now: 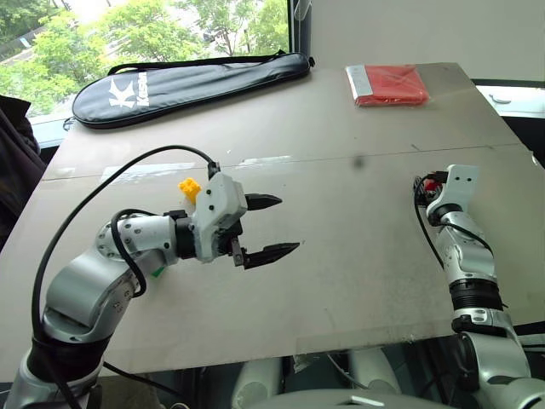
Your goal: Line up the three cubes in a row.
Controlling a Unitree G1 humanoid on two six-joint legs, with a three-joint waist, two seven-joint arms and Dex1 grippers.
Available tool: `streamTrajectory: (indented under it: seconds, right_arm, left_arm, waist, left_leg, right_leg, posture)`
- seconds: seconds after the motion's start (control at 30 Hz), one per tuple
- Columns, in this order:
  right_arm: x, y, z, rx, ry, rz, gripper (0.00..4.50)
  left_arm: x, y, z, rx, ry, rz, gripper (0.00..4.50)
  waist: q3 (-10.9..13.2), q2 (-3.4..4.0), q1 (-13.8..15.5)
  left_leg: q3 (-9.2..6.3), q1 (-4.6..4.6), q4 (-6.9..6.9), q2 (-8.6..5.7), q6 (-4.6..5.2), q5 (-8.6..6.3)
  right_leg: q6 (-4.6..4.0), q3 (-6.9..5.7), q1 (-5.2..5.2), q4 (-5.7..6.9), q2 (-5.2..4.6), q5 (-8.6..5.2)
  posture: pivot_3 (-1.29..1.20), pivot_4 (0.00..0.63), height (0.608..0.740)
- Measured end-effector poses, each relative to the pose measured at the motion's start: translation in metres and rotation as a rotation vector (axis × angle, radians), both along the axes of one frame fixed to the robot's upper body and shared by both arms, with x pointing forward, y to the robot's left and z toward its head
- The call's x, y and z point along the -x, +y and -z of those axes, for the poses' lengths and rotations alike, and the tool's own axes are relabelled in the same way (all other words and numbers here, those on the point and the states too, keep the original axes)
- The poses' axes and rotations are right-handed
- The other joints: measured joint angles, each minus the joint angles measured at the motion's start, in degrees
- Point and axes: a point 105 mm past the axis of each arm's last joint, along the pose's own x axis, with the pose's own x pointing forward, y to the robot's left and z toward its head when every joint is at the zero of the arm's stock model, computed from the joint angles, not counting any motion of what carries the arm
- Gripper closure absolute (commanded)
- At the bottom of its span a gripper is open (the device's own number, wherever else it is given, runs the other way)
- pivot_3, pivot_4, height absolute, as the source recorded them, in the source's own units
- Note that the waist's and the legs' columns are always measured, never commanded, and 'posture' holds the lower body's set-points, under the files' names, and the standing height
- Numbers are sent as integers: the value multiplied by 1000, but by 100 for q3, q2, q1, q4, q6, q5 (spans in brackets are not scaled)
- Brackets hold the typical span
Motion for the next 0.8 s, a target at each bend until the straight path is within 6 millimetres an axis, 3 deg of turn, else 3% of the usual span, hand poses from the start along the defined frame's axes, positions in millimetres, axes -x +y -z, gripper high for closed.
streamTrajectory:
  seconds: [0.03,0.23,0.43,0.6,0.7,0.8]
  right_arm:
    - [0,0,0,0,-3,-2,3168]
    - [4,10,-2,-3,-18,-95,3144]
    - [41,63,6,25,32,-506,3144]
    - [60,101,9,47,52,-628,3144]
    - [79,145,17,28,56,-709,3144]
    - [89,168,18,-2,58,-722,3144]
  left_arm:
    - [0,0,0,0,0,0,0]
    - [3,2,7,-3,28,-4,0]
    - [14,14,34,-15,127,-37,0]
    - [19,18,40,-24,119,-41,0]
    - [19,21,44,-38,106,-49,0]
    - [19,21,42,-39,90,-47,0]
  waist:
    - [0,0,-1]
    - [0,1,-10]
    - [1,3,-4]
    - [0,2,7]
    - [0,1,7]
    - [0,1,16]
  left_leg:
    - [0,1,0,0,0,0]
    - [-2,0,-1,2,1,-1]
    - [-2,-5,-1,7,3,-2]
    - [-2,1,1,10,1,-1]
    - [-5,3,1,19,0,0]
    - [-4,0,1,20,-7,4]
  right_leg:
    - [0,0,0,0,0,0]
    - [0,0,-1,1,2,0]
    - [0,1,-8,1,5,0]
    - [-14,0,-7,8,8,-7]
    - [-20,0,-9,12,19,-9]
    - [-24,0,-11,12,20,-7]
  posture:
    - [0,150,712]
    - [0,150,712]
    - [0,150,712]
    - [0,150,712]
    - [0,150,712]
    - [0,150,712]
